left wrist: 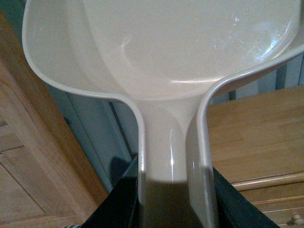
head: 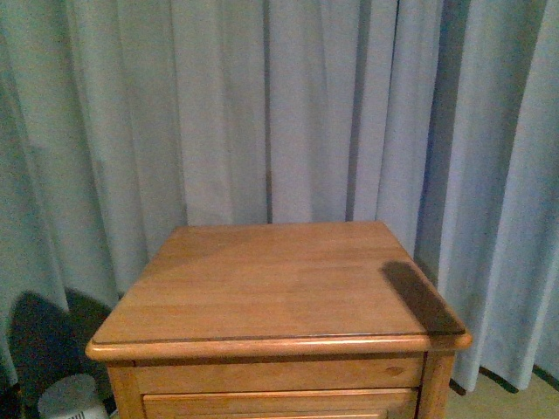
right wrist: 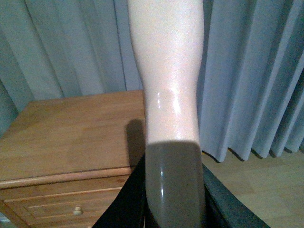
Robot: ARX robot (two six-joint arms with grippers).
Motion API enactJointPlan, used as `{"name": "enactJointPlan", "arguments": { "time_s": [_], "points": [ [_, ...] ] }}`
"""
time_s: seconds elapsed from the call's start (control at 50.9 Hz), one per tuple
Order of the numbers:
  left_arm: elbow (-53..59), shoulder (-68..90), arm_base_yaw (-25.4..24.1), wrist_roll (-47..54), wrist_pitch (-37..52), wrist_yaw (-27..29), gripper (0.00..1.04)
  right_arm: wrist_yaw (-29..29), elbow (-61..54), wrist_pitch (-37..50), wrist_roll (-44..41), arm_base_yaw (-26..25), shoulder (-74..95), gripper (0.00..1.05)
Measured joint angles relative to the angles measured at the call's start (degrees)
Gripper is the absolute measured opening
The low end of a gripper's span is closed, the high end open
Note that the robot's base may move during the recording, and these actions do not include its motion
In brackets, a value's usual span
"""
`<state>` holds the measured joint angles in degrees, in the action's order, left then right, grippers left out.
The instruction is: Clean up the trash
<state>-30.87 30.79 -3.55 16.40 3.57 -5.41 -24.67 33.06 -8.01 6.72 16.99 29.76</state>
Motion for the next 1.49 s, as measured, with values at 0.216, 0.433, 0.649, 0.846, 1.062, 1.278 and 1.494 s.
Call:
{"name": "enactJointPlan", "arguments": {
  "time_s": [0.216, 0.433, 0.649, 0.846, 1.062, 1.278, 1.494],
  "points": [
    [0.0, 0.0, 0.0, 0.0, 0.0, 0.0, 0.26, 0.0, 0.0, 0.0, 0.0, 0.0, 0.0, 0.2],
    [0.0, 0.1, 0.2, 0.0, 0.0, -0.7, 0.26, -0.9, 0.0, 0.0, 0.2, 0.0, -0.6, 0.2],
    [0.1, 0.0, 0.0, 0.0, -0.1, 0.2, 0.26, -0.3, -0.1, 0.0, 0.3, 0.0, -0.3, 0.2],
    [0.2, -0.1, 0.0, -0.2, -0.2, -0.1, 0.26, -0.5, -0.3, 0.0, 0.5, 0.0, -0.1, 0.2],
    [0.2, 0.0, 0.0, -0.2, -0.2, -0.2, 0.26, -0.2, -0.3, 0.0, 0.6, 0.0, -0.2, 0.2],
    [0.2, 0.0, 0.0, -0.2, -0.2, -0.1, 0.26, -0.2, -0.3, 0.0, 0.6, 0.0, -0.2, 0.2],
    [0.2, -0.1, 0.0, -0.2, -0.2, -0.1, 0.26, -0.2, -0.3, 0.0, 0.6, 0.0, -0.2, 0.2]
  ]
}}
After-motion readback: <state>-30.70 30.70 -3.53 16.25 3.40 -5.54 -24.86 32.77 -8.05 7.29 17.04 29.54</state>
